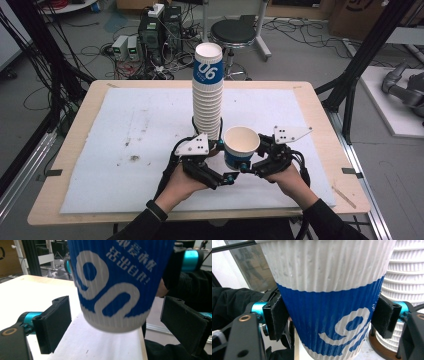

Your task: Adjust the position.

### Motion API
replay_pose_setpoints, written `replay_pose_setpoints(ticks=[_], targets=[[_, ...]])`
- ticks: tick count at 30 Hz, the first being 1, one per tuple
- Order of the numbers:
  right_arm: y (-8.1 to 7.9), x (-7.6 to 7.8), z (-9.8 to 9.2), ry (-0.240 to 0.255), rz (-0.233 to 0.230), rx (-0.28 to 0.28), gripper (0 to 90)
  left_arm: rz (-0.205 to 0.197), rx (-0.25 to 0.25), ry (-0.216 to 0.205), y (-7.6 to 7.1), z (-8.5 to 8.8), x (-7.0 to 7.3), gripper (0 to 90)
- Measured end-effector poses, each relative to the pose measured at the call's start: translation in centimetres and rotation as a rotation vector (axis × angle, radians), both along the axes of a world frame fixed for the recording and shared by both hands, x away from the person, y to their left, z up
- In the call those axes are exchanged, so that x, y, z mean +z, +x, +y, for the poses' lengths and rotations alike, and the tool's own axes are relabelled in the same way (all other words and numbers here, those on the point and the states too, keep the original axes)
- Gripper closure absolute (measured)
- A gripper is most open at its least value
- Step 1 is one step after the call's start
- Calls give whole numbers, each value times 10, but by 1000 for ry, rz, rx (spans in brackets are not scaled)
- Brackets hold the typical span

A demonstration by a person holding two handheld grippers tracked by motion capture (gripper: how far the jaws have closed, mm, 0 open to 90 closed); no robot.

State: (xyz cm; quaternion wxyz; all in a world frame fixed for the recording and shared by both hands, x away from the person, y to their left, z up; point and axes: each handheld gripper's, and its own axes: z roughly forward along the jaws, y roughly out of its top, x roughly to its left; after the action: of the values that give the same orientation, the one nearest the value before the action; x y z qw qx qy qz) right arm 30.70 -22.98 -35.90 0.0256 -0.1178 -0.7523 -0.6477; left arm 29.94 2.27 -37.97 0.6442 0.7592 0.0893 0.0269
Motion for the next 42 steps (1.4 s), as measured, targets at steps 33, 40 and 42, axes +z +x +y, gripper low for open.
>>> replay_pose_setpoints(ticks=[33,40,42], targets=[[-7,4,6,15,-38,12,182,4,-41,4,-1,-2,-6,300],[-6,5,4,20,-40,6,208,7,-49,12,-1,-4,-7,301],[-7,5,4,19,-41,8,216,5,-51,13,-1,-4,-8,300]])
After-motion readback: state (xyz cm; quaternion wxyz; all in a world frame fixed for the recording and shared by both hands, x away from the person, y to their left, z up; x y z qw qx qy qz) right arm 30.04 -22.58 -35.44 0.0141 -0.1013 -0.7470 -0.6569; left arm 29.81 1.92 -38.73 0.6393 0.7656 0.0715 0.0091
